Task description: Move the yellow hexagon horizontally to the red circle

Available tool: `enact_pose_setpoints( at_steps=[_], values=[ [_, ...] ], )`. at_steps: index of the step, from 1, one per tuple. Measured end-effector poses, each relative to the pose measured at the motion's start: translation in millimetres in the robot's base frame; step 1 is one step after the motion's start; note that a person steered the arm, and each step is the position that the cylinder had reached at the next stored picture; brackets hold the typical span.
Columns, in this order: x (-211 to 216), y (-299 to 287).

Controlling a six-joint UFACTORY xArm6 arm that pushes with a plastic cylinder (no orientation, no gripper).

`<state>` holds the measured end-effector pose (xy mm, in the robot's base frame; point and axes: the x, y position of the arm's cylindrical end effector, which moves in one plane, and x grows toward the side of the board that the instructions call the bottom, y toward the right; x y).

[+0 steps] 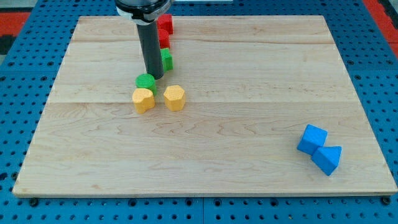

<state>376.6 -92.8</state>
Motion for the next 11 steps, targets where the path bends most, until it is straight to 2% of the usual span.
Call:
enact_pose_setpoints(
  at_steps=[1,2,3,6,8,9,10,11],
  values=[
    [1.3,-52.0],
    [46.6,-87.7],
    [64.1,-66.1],
    [65.1,5.7],
    [65.1,31.5],
    [27.3,72.1],
    [12.7,119.3],
    [27.2,108.9]
  ],
)
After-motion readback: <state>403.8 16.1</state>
